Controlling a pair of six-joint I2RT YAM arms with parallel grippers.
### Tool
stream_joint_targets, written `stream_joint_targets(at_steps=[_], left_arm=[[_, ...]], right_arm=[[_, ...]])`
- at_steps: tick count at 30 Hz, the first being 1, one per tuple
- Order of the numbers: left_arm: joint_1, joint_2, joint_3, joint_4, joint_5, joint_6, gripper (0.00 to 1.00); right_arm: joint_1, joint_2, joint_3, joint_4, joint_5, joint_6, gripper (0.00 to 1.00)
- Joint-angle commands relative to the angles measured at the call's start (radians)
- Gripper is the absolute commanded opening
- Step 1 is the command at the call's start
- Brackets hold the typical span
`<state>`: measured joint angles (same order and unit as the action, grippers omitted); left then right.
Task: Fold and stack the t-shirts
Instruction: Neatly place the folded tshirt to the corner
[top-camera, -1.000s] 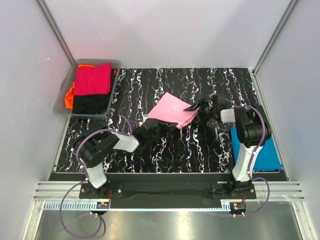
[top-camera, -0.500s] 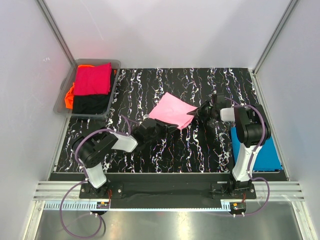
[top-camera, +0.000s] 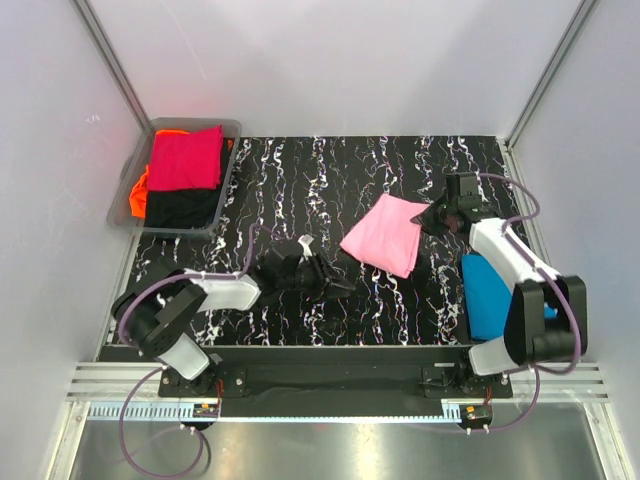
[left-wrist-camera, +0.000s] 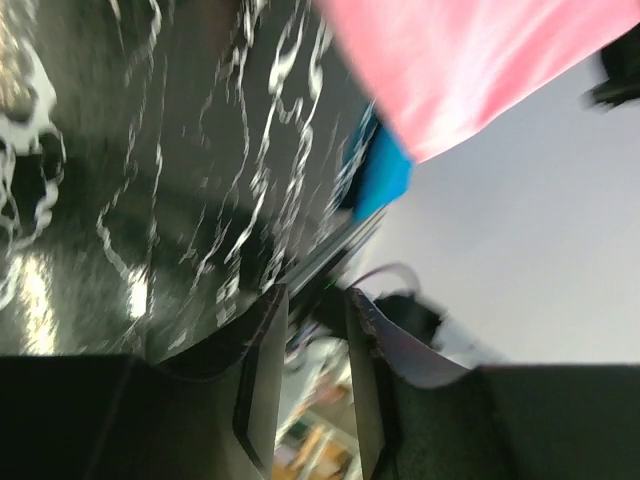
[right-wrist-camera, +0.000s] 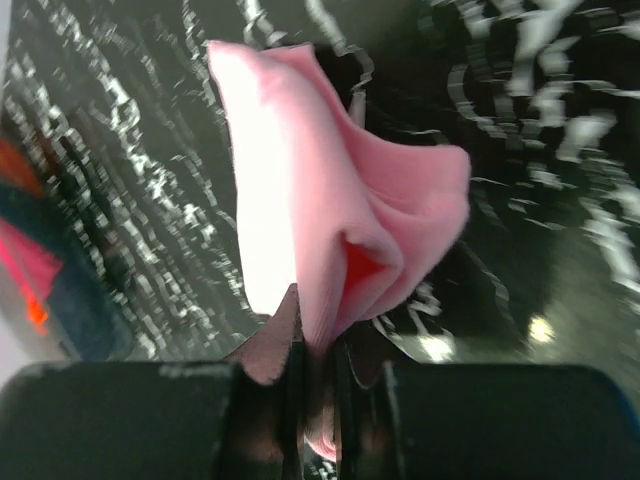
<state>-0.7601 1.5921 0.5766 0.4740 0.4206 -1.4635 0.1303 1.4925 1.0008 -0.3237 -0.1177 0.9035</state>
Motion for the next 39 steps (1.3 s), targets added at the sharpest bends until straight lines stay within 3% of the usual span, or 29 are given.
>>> stream_joint_targets(at_steps=[1, 8, 14, 39], left_arm=[[-0.004, -0.09, 0.049, -0.144, 0.161, 0.247, 0.34], [-0.002, -0.216, 0.14, -0.47, 0.216, 0.54, 0.34], [-0.001, -0.296, 0.19, -0.63, 0.216, 0.702, 0.34], [0.068, -0.215, 0.241, -0.687, 0.349, 0.798, 0.31]], right_arm=[[-0.014, -0.103, 0.061, -0.242, 0.211, -0.073, 0.0], [-0.115, -0.227, 0.087, -0.388, 0.317, -0.152, 0.0], [-0.182, -0.199, 0.183, -0.451, 0.357, -0.193, 0.0], [-0.495, -0.06, 0.526, -0.681, 0.164, -0.294, 0.0]])
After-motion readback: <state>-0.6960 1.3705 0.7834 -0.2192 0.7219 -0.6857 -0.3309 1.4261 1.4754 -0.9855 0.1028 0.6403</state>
